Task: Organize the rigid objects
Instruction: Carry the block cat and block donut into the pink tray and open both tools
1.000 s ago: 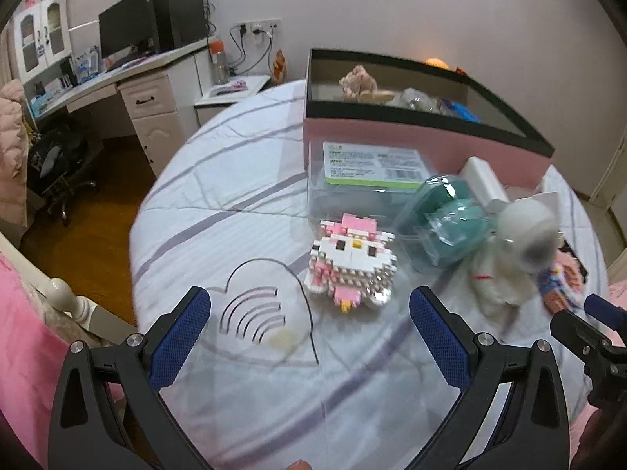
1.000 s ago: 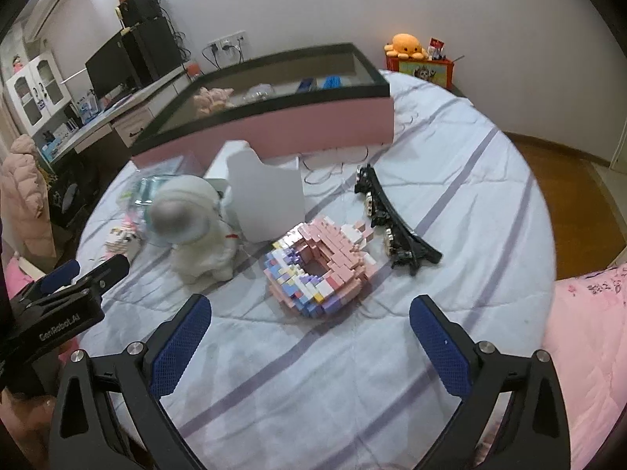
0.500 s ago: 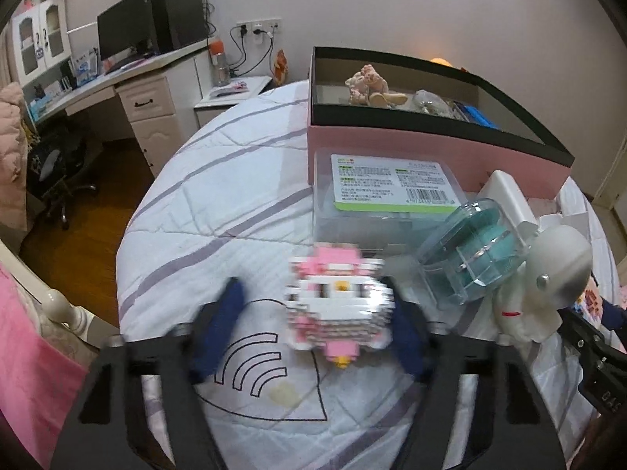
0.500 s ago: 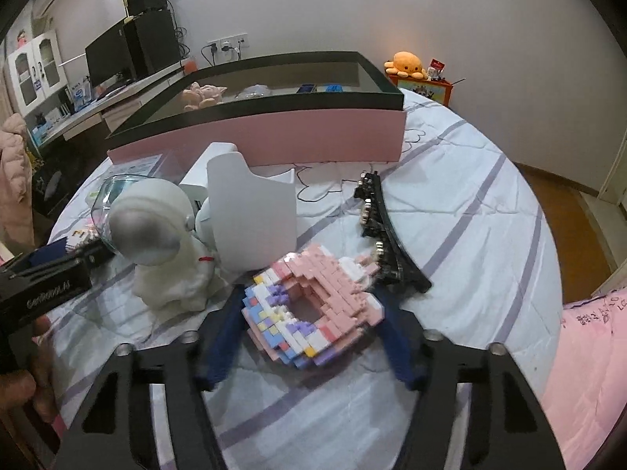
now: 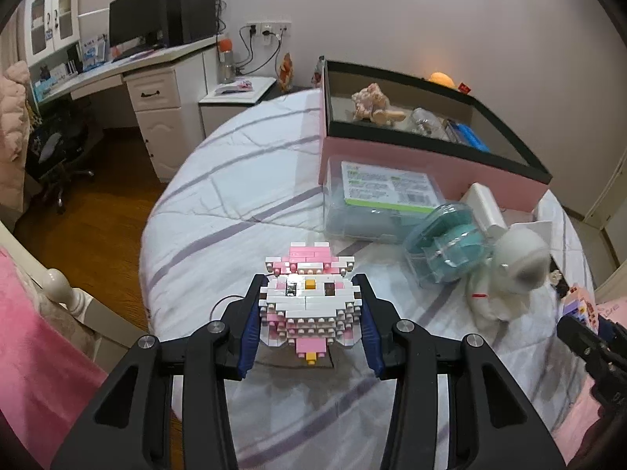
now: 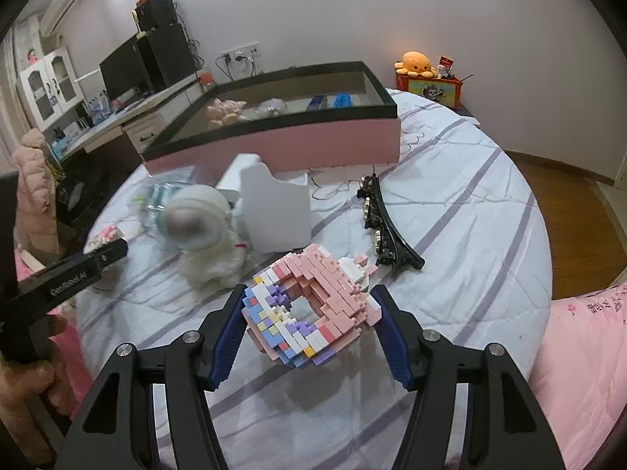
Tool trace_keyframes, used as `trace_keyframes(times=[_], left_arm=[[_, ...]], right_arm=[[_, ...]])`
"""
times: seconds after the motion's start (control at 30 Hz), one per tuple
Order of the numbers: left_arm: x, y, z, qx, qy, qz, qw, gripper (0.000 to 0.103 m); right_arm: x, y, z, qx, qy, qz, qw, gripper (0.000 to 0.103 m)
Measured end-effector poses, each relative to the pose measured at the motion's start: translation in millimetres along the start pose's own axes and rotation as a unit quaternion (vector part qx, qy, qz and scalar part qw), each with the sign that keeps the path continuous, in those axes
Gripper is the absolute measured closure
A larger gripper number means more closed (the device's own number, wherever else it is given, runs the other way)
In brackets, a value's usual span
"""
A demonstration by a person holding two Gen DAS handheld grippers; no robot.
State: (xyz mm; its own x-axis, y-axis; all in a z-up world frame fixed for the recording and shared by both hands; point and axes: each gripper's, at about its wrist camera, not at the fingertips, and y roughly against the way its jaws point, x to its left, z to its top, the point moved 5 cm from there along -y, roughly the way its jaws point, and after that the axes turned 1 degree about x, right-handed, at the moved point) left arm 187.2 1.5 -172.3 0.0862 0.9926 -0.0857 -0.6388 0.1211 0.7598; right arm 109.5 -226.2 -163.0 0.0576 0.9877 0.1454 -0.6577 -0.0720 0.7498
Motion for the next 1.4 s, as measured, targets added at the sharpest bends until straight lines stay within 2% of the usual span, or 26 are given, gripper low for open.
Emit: trace_keyframes(times=[0.13, 0.23, 0.47, 0.63, 0.73, 0.87, 1.03, 1.27, 1.37, 1.4], left_arm=[[-6, 20, 13, -0.017, -0.010, -0.006, 0.9998, 0.059], [-14, 37, 36, -0.039, -0.022, -0.017, 0.9989, 0.059], [-36, 59, 102, -0.092, -0.043, -0.038, 0.9941, 0.059], [-52, 42, 144, -0.097, -0.051, -0.044, 0.9930, 0.059], [-62, 16, 158, -0.079, -0.057, -0.045, 0.9942, 0.059], [-73, -29, 161, -0.043, -0.062, -0.046, 0.9961, 0.059], [-79, -76, 151, 0.006, -0.058, -0.051, 0.9970, 0.059], [-80, -96, 143, 0.029, -0.069, -0.041, 0.9963, 0.059], [-80, -95, 141, 0.026, -0.078, -0.034, 0.9960, 0.053], [-79, -93, 141, 0.022, -0.081, -0.030, 0.9960, 0.043]], right_arm=[[5, 26, 17, -0.023, -0.002, 0.028, 0.999, 0.040], [11, 41, 40, -0.045, 0.011, 0.042, 0.998, 0.040], [20, 43, 121, -0.086, 0.046, 0.044, 0.994, 0.040], [22, 11, 174, -0.075, 0.054, 0.053, 0.994, 0.040], [19, -26, 192, -0.036, 0.049, 0.062, 0.996, 0.040], [9, -75, 195, 0.011, 0.048, 0.049, 0.998, 0.040], [0, -114, 185, 0.054, 0.052, 0.041, 0.996, 0.040], [-8, -138, 170, 0.091, 0.065, 0.033, 0.993, 0.039], [-6, -138, 167, 0.090, 0.079, 0.025, 0.993, 0.039], [-5, -138, 167, 0.091, 0.078, 0.030, 0.992, 0.039]])
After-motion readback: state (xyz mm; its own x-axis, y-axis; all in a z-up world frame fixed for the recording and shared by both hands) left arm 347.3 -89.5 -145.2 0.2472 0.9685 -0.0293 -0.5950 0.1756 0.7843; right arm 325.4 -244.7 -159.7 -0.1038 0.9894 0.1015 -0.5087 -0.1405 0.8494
